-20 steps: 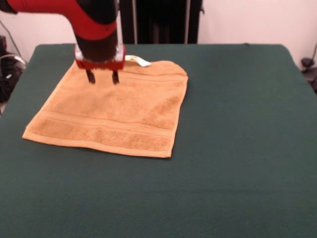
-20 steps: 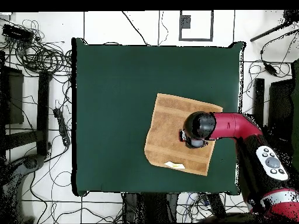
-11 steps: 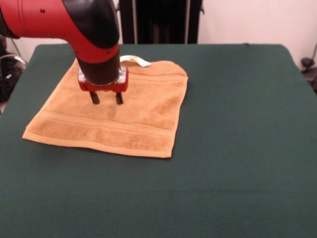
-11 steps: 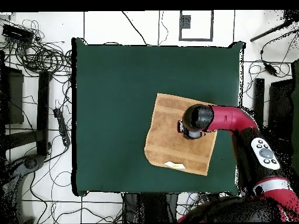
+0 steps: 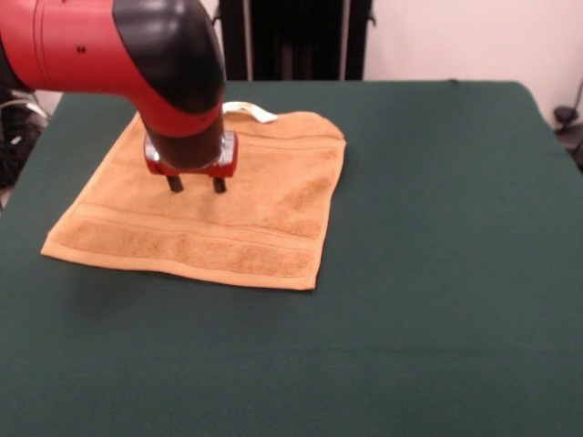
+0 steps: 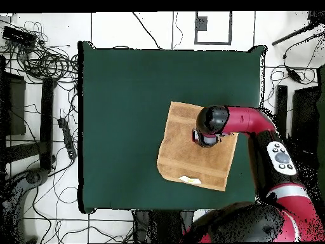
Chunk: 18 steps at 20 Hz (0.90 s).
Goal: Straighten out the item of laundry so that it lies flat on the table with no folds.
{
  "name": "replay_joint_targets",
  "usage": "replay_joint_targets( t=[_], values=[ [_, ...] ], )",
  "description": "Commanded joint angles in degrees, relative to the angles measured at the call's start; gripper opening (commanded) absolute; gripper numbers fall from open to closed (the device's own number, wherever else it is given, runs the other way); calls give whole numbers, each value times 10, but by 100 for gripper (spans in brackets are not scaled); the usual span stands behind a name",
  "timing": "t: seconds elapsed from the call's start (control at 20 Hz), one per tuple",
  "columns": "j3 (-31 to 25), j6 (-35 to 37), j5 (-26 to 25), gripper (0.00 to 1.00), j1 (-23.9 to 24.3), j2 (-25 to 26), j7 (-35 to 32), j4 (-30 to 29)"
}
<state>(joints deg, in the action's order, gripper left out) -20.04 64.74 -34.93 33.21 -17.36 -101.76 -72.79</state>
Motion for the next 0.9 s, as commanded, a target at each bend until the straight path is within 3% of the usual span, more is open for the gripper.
replay_joint_targets(
  t=[0.05,0.25,0.9],
  values=[
    [-2,-142,-74,100,-49,199,-19,151],
    [-2,-110,-100,100,-68,210,0,196],
    [-20,-2,-87,100,-75,224,56,266]
  ],
)
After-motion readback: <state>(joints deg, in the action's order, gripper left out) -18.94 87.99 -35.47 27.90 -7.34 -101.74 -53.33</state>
